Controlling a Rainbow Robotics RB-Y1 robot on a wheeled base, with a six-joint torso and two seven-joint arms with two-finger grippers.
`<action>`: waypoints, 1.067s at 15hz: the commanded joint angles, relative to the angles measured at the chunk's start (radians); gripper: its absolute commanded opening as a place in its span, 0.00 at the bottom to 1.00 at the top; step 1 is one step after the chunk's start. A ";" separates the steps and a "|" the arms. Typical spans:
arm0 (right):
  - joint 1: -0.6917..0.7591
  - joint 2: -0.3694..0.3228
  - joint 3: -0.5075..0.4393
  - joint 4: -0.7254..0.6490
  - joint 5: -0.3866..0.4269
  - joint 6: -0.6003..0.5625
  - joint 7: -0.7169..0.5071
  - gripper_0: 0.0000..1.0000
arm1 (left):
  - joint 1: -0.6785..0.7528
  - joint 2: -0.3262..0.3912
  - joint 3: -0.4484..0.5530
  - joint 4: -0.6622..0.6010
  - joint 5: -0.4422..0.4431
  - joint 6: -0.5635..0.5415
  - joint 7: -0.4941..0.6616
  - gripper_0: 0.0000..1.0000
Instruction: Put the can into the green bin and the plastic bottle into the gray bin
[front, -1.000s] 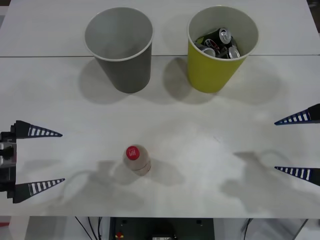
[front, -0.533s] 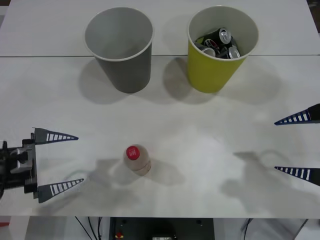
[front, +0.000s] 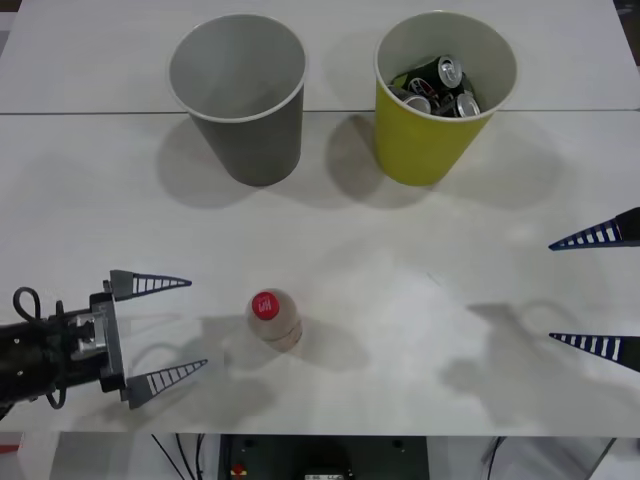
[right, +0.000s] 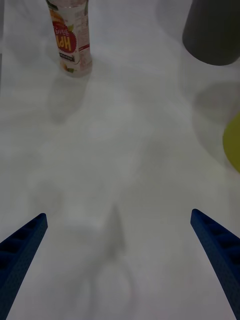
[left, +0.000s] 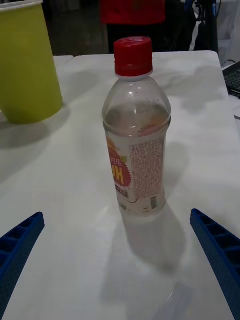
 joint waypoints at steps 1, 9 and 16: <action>0.000 0.000 0.000 0.000 0.000 0.000 0.000 1.00 | -0.004 -0.056 0.000 0.007 -0.009 -0.010 -0.001 1.00; 0.000 0.000 0.000 0.000 0.000 0.000 0.000 1.00 | -0.093 -0.167 -0.052 0.118 -0.018 -0.033 -0.009 1.00; 0.000 0.000 0.000 0.000 0.000 0.000 0.000 1.00 | -0.101 -0.251 -0.051 0.118 -0.075 -0.031 -0.015 1.00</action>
